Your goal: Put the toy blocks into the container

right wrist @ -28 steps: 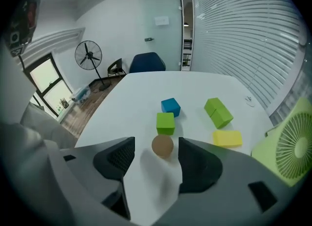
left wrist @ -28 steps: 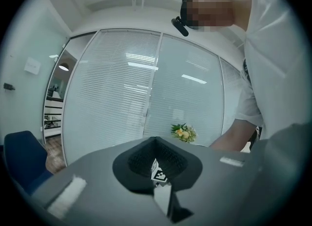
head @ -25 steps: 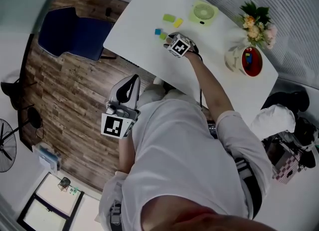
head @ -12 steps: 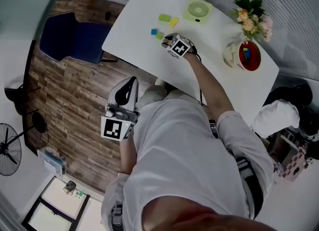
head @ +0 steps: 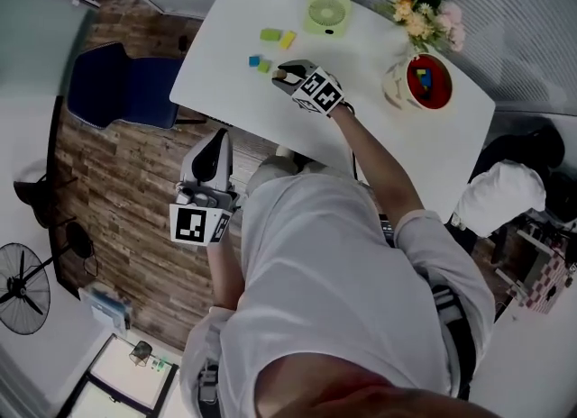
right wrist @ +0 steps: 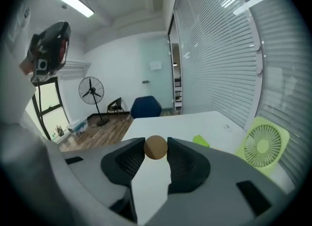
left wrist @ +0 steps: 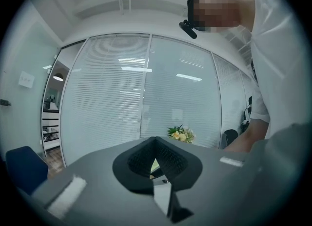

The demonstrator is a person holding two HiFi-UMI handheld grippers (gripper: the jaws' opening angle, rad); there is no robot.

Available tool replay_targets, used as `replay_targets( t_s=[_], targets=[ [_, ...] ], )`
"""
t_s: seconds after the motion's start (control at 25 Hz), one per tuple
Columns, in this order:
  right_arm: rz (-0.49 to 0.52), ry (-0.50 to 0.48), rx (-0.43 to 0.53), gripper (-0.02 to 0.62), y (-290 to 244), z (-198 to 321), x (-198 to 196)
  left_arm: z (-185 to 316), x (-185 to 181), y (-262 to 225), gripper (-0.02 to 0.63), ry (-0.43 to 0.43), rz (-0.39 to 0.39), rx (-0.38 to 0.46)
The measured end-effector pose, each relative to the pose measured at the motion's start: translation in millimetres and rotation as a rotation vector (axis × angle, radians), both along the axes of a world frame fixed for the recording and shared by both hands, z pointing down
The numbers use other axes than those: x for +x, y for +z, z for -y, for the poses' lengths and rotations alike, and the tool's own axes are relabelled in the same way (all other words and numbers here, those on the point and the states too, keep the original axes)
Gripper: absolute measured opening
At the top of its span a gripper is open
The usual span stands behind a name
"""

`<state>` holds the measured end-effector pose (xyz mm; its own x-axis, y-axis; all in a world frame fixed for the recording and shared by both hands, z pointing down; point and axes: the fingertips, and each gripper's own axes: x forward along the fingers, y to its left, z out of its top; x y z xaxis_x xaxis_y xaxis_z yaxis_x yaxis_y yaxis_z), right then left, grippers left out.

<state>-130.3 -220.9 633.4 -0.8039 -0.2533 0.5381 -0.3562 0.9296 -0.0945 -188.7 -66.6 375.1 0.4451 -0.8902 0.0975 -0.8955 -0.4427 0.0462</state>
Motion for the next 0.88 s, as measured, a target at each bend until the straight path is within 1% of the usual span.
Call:
replay_targets(
  t_s=[0.2, 0.32, 0.52, 0.68, 0.88],
  targets=[
    [0.154, 0.081, 0.047, 0.144, -49.9, -3.1, 25.8, 10.7, 19.6, -8.4, -0.002, 0.038, 0.027, 0.026],
    [0.213, 0.141, 0.088, 0.144, -75.3, -1.4, 49.1, 17.2, 33.6, -10.6, -0.002, 0.081, 0.034, 0.035],
    [0.275, 0.255, 0.147, 0.144, -106.9, 6.0, 99.3, 25.8, 58.4, -13.6, -0.002, 0.146, 0.038, 0.043],
    [0.323, 0.376, 0.180, 0.144, -125.1, 13.2, 145.8, 32.7, 74.2, -15.5, -0.002, 0.201, 0.041, 0.050],
    [0.330, 0.517, 0.229, 0.144, -138.0, 16.2, 209.2, 41.6, 91.7, -13.7, -0.002, 0.255, 0.031, 0.057]
  ],
)
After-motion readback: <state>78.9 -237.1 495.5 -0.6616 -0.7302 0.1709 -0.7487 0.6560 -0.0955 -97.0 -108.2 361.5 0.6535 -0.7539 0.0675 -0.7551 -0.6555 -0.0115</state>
